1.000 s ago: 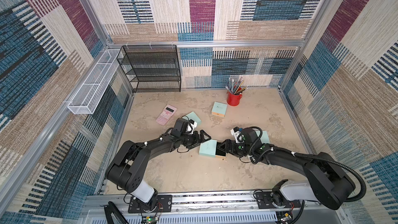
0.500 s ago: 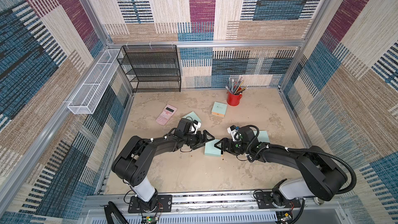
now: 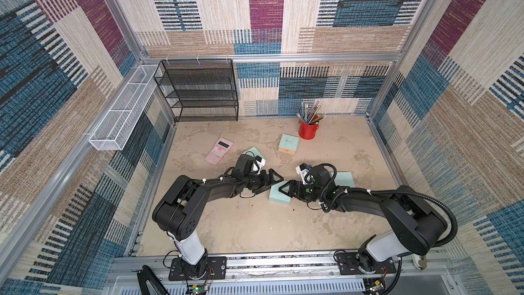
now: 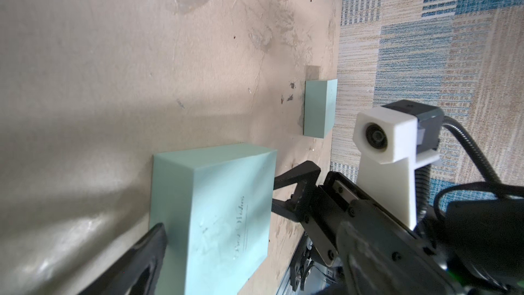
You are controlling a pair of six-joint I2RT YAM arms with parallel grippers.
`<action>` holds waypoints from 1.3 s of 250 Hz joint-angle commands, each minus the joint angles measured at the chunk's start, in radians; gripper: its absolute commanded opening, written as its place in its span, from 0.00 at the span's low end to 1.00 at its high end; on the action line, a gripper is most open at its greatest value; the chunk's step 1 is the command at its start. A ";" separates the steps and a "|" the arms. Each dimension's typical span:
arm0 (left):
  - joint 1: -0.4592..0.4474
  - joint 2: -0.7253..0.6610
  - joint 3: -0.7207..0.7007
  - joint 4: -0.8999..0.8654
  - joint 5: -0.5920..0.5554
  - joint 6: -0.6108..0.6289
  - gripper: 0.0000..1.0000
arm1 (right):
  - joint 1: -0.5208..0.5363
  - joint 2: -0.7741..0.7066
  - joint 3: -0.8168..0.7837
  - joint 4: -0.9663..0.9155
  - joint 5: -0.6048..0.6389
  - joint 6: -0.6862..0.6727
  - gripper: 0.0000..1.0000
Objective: Take out the earrings from the drawer-style jewelry box
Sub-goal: Close the drawer of the jewelry box, then adjust the jewelry box at the center of the board.
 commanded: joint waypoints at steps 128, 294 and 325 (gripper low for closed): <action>0.049 -0.435 -0.142 -0.397 -0.073 0.066 0.80 | -0.057 -0.096 0.177 -0.262 0.143 -0.163 0.99; -0.129 -0.163 -0.170 -0.048 -0.135 -0.122 0.54 | -0.079 0.160 0.249 -0.081 -0.138 -0.182 0.99; -0.118 -0.138 -0.166 -0.009 -0.161 -0.158 0.53 | -0.078 0.100 0.182 -0.065 -0.142 -0.149 0.99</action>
